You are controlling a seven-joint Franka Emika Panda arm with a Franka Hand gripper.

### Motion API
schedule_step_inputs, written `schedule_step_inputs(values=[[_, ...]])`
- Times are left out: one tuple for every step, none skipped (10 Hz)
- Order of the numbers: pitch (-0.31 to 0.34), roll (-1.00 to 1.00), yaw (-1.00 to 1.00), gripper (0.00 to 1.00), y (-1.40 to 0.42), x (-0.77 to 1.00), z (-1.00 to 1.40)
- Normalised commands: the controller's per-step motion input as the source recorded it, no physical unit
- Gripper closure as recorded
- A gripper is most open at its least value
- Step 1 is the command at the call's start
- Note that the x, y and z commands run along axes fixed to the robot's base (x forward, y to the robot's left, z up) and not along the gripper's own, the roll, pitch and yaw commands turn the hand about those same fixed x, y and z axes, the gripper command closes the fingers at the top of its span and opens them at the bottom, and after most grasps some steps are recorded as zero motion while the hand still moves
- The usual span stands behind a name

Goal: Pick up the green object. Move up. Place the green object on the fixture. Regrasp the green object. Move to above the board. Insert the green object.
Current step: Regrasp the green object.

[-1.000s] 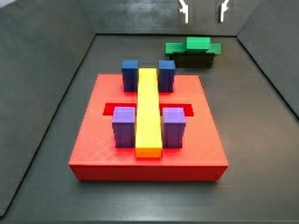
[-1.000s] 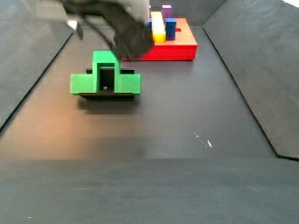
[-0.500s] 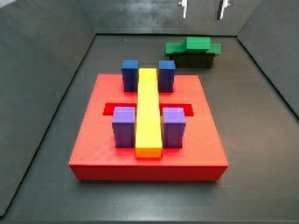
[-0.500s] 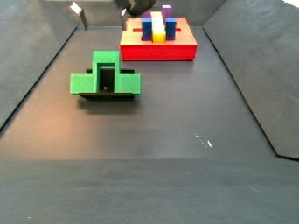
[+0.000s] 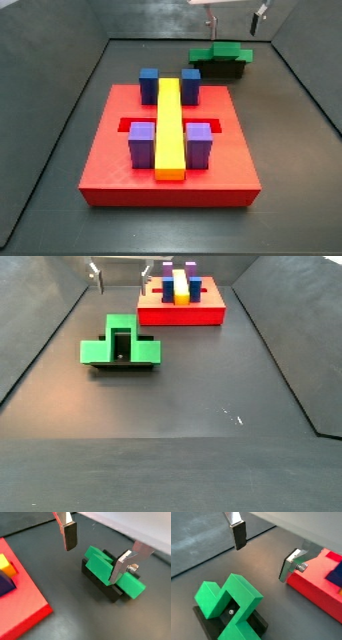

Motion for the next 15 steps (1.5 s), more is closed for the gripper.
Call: schedule_step_inputs(values=[[0.000, 1.00, 0.19, 0.00, -0.11, 0.21, 0.01], [0.000, 1.00, 0.18, 0.00, -0.09, 0.21, 0.02], [0.000, 1.00, 0.20, 0.00, -0.05, 0.22, 0.04], [0.006, 1.00, 0.21, 0.00, -0.03, 0.26, 0.04], [0.051, 1.00, 0.17, 0.00, -0.04, 0.26, 0.04], [0.109, 1.00, 0.12, 0.00, -0.05, 0.27, 0.06], [0.123, 1.00, 0.11, 0.00, -0.06, 0.27, 0.07], [0.143, 1.00, 0.09, 0.00, -0.07, 0.28, 0.07], [0.151, 1.00, 0.08, 0.00, -0.07, 0.28, 0.07], [0.180, 1.00, 0.07, 0.00, -0.08, 0.26, 0.08], [0.217, 1.00, 0.07, 0.00, -0.09, 0.23, 0.08], [0.249, 1.00, 0.06, 0.00, -0.10, 0.20, 0.09], [0.314, 1.00, 0.03, 0.00, -0.11, 0.15, 0.10], [0.391, 1.00, 0.00, 0.00, -0.14, 0.00, 0.00], [0.411, 0.89, 0.00, 0.00, -0.07, -0.25, -0.03]])
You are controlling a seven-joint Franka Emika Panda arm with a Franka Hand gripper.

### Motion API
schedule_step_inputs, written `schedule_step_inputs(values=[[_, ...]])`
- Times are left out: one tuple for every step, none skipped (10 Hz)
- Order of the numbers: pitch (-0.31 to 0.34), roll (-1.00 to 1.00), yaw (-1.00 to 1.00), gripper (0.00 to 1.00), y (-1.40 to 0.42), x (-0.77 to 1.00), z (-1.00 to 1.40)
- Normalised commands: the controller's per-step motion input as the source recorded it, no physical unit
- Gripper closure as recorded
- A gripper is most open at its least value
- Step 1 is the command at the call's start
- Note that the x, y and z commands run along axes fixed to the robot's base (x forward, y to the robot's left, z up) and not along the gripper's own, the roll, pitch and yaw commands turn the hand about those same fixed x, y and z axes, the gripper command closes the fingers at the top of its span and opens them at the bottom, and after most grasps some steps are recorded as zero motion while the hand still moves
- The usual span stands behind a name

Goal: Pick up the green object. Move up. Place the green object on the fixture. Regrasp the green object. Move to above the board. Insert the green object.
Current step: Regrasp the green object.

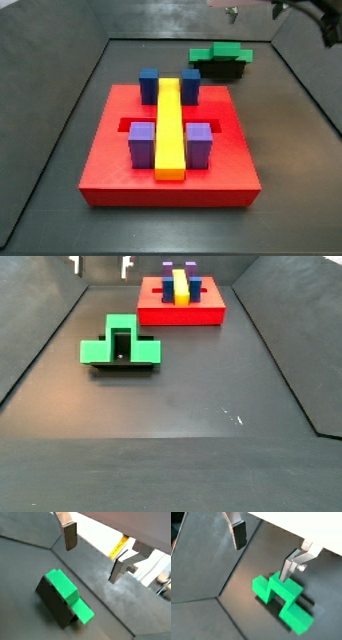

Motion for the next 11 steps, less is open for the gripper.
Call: schedule_step_inputs(values=[[0.391, 0.67, -0.10, 0.00, 0.00, -0.50, -0.16], [0.349, 0.41, -0.17, 0.00, 0.00, -0.61, -0.19], [0.263, 0.19, -0.18, 0.00, 0.00, -0.37, -0.17], [0.000, 0.13, 0.00, 0.00, 0.00, 0.00, -0.11], [0.000, 0.15, 0.09, 0.00, 0.00, 0.32, -0.11], [0.000, 0.19, 0.15, 0.00, 0.00, 0.37, -0.13], [0.000, 0.15, 0.12, 0.00, 0.00, 0.16, -0.26], [0.060, 0.10, 0.06, 0.00, 0.00, 0.00, -0.30], [0.109, 0.14, 0.03, 0.00, 0.00, -0.02, -0.34], [0.163, 0.01, 0.00, 0.00, 0.01, -0.25, -0.29], [0.160, 0.00, -0.03, 0.00, 0.04, -0.34, -0.30]])
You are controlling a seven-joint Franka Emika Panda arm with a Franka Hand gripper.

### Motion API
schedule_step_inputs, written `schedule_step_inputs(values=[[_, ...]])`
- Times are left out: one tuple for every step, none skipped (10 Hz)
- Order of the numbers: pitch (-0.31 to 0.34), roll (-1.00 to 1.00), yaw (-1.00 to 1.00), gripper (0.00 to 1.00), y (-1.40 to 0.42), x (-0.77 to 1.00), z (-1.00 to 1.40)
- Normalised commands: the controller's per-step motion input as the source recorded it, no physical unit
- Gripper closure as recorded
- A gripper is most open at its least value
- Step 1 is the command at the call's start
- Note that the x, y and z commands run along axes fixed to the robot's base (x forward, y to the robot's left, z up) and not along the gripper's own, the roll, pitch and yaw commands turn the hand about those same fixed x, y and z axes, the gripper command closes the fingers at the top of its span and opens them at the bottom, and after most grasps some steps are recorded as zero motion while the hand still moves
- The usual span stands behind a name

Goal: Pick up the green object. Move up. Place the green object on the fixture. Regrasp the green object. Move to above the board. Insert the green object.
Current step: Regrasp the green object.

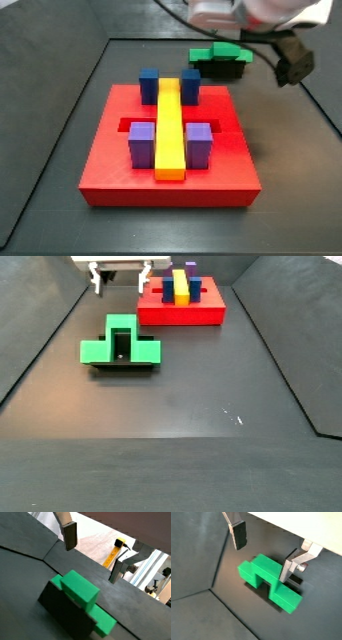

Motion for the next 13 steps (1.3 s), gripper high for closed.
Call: schedule_step_inputs(values=[[0.137, 0.00, 0.00, 0.00, 0.00, -0.21, -0.28], [0.071, 0.00, 0.00, 0.00, 0.00, -0.06, -0.26], [0.023, 0.00, 0.00, 0.00, 0.02, 0.04, -0.10], [0.000, 0.00, 0.05, 0.00, 0.09, 0.25, 0.00], [0.000, 0.00, 0.09, 0.00, 0.08, 0.30, -0.04], [0.000, 0.00, 0.09, 0.00, 0.08, 0.17, -0.17], [0.009, 0.00, 0.05, 0.00, 0.10, 0.03, -0.19], [0.000, 0.00, 0.08, 0.00, 0.08, 0.20, -0.08], [0.000, -0.01, 0.10, 0.00, 0.10, 0.31, -0.02], [0.000, -0.03, 0.09, 0.00, 0.06, 0.22, -0.09], [0.009, -0.05, 0.08, 0.00, 0.07, 0.12, -0.14], [0.029, -0.05, 0.07, 0.00, 0.05, 0.05, -0.20], [0.037, -0.05, 0.07, 0.00, 0.04, 0.04, -0.22]])
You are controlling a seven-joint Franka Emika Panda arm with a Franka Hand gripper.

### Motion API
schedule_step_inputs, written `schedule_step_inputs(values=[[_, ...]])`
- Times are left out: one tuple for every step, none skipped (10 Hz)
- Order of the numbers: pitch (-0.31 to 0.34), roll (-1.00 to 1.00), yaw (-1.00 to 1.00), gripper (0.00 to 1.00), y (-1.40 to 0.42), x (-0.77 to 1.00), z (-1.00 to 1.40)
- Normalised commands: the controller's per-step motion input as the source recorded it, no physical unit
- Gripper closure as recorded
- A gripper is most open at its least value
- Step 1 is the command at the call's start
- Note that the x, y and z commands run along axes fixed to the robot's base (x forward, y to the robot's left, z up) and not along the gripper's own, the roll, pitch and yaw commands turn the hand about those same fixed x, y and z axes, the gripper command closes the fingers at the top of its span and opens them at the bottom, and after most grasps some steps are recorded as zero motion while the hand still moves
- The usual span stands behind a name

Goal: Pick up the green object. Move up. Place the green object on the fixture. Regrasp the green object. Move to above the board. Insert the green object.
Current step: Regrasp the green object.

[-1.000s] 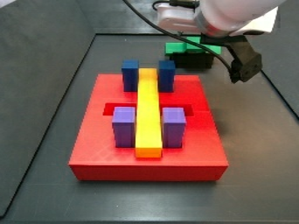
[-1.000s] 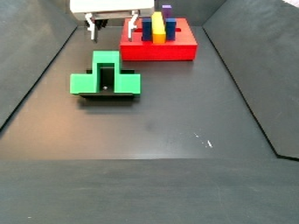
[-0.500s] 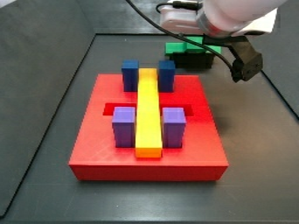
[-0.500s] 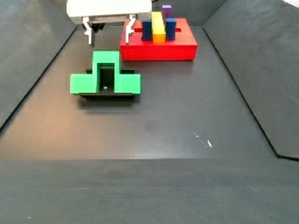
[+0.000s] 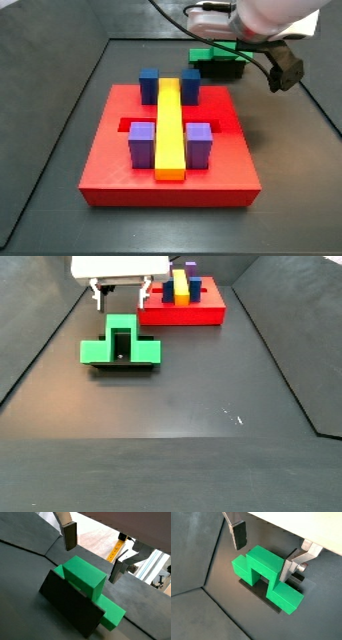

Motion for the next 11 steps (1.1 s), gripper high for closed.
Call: schedule_step_inputs(values=[[0.020, -0.04, 0.09, 0.00, 0.01, 0.10, -0.19], [0.011, -0.02, 0.09, 0.00, 0.01, 0.17, -0.15], [0.006, 0.00, 0.09, 0.00, 0.02, 0.13, -0.21], [0.000, 0.00, 0.10, 0.00, 0.03, 0.16, -0.22], [0.000, 0.00, 0.12, 0.00, 0.05, 0.23, -0.21], [0.000, 0.00, 0.14, 0.00, 0.08, 0.27, -0.27], [0.000, 0.00, 0.15, 0.00, 0.09, 0.31, -0.26], [0.006, 0.00, 0.14, 0.00, 0.13, 0.28, -0.25], [0.043, 0.00, 0.07, 0.00, 0.16, 0.12, -0.17], [0.077, 0.00, 0.00, 0.00, 0.09, -0.01, -0.10], [0.083, -0.07, 0.00, 0.00, 0.03, -0.08, -0.05]])
